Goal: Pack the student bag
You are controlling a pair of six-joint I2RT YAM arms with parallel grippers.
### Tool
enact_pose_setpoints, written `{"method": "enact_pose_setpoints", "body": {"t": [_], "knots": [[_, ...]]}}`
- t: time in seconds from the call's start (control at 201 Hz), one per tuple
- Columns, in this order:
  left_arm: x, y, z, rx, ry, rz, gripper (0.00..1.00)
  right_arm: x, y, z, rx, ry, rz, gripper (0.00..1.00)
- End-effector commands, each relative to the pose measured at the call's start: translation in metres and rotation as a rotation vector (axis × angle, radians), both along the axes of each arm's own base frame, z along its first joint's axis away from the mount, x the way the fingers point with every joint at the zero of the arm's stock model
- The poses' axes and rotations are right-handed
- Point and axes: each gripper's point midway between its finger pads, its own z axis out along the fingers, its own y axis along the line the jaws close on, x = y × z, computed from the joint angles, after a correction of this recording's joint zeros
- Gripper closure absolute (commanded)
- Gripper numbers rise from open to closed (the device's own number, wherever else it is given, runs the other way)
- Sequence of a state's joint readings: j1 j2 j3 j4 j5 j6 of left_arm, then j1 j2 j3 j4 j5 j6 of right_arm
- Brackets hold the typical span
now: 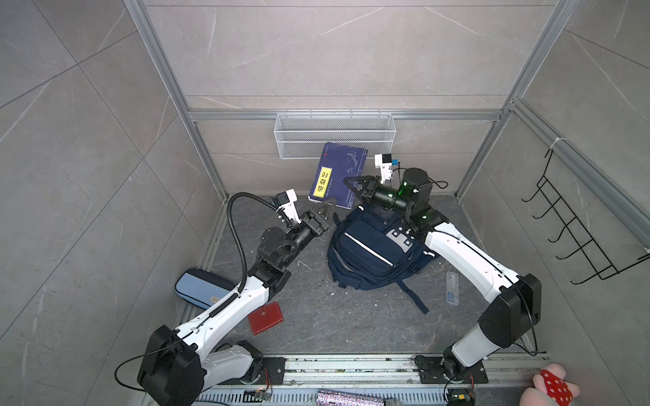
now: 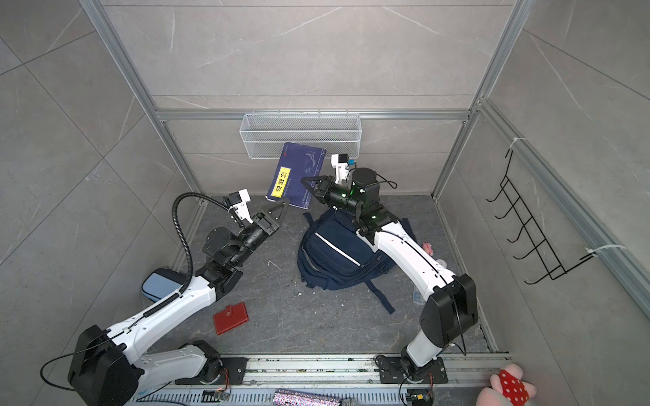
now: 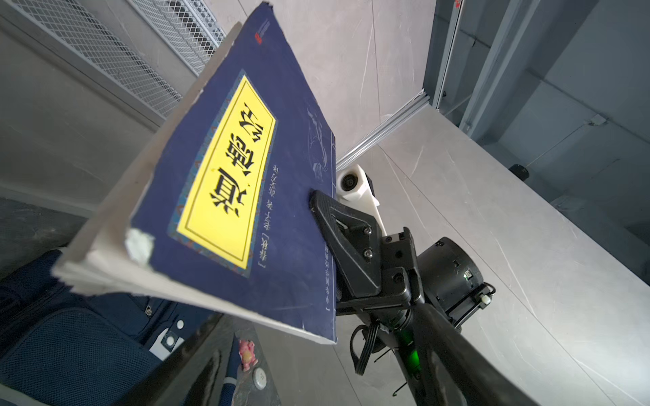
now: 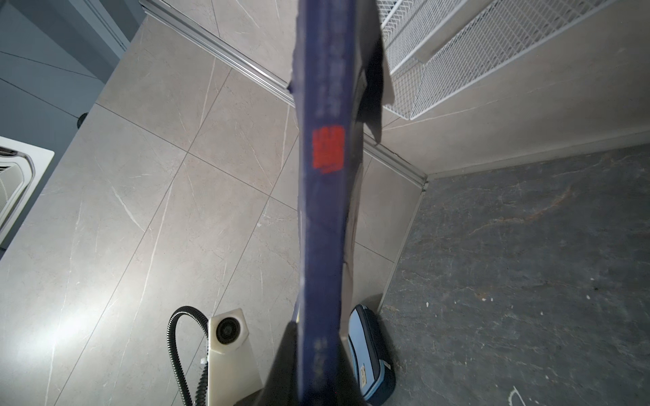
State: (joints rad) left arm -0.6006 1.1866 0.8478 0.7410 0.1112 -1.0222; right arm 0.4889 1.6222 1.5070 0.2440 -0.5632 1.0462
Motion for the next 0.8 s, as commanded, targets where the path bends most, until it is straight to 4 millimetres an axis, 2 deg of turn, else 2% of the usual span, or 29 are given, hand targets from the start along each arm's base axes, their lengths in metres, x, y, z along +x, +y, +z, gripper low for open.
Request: {"method": "enact_pose_setpoints", "body": {"t": [0.0, 0.09, 0.214, 0.368, 0.428, 0.523, 0.578, 0.642, 0.792], "knots": [[-0.002, 0.014, 0.044, -0.111, -0.103, 0.055, 0.22, -0.019, -0.002, 0.029, 0.079, -0.056, 0.037, 1.00], [0.002, 0.012, 0.044, -0.124, -0.101, 0.052, 0.25, -0.023, -0.002, 0.022, 0.082, -0.041, 0.046, 1.00], [0.007, 0.010, 0.046, -0.145, -0.100, 0.051, 0.25, -0.028, -0.004, 0.015, 0.075, -0.020, 0.052, 1.00], [0.011, 0.010, 0.048, -0.185, -0.105, 0.058, 0.26, -0.037, -0.008, 0.015, 0.087, -0.021, 0.053, 1.00], [0.012, 0.009, 0.052, -0.186, -0.112, 0.054, 0.33, -0.039, -0.008, 0.014, 0.084, -0.018, 0.061, 1.00], [0.011, 0.007, 0.056, -0.187, -0.121, 0.043, 0.59, -0.043, -0.008, 0.009, 0.077, -0.011, 0.060, 1.00], [0.011, 0.006, 0.058, -0.186, -0.125, 0.039, 0.69, -0.043, -0.007, 0.003, 0.067, 0.001, 0.058, 1.00], [0.010, 0.005, 0.061, -0.178, -0.128, 0.031, 0.70, -0.042, -0.007, -0.001, 0.058, 0.009, 0.054, 1.00], [0.009, -0.001, 0.060, -0.166, -0.127, 0.000, 0.70, -0.039, 0.000, 0.003, 0.055, -0.003, 0.068, 1.00]]}}
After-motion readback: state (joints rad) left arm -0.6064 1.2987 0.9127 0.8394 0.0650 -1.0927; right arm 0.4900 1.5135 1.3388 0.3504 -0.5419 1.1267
